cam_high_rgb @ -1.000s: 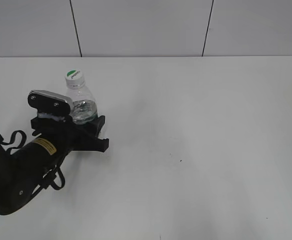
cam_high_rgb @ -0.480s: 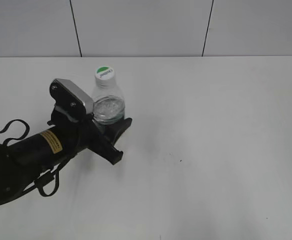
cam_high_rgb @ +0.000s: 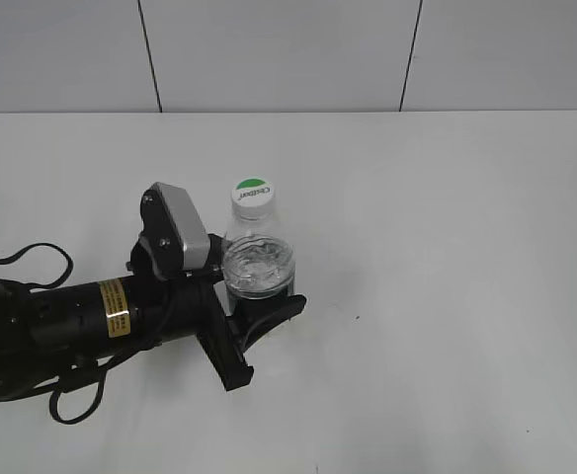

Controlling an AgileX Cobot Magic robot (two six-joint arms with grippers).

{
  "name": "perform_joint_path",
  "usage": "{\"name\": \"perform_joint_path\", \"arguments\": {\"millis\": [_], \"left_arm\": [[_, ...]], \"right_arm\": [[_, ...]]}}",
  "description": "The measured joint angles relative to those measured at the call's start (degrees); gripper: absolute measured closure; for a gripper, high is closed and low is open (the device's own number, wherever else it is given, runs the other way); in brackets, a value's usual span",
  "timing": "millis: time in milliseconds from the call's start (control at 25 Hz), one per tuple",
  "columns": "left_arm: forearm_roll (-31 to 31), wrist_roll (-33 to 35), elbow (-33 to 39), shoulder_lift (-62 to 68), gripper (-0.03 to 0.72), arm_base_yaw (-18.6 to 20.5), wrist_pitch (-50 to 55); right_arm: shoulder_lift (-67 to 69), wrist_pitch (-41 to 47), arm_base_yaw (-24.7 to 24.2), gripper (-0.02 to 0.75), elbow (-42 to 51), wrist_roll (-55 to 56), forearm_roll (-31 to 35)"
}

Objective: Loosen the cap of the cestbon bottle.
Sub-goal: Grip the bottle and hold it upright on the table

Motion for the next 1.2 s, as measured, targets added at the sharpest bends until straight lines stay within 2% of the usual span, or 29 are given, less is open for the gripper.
{"name": "perform_joint_path", "arguments": {"millis": [160,440,640,1200], "left_arm": [[3.3,-4.4,-2.2,0.0,0.286,0.0,0.4],[6.3,-10.0,-10.3,3.0,0.286,0.0,0.4],[7.3,-10.9,-13.2,7.4,0.286,0.0,0.4],[6.1,-11.2,-13.5,12.2,0.286,0.0,-1.0]], "right_arm": [[0.0,0.0,0.0,0.169,0.0,0.0,0.0],[0.0,0.0,0.0,0.169,0.0,0.0,0.0],[0.0,0.0,0.0,0.169,0.0,0.0,0.0],[0.0,0.0,0.0,0.169,0.0,0.0,0.0]]}}
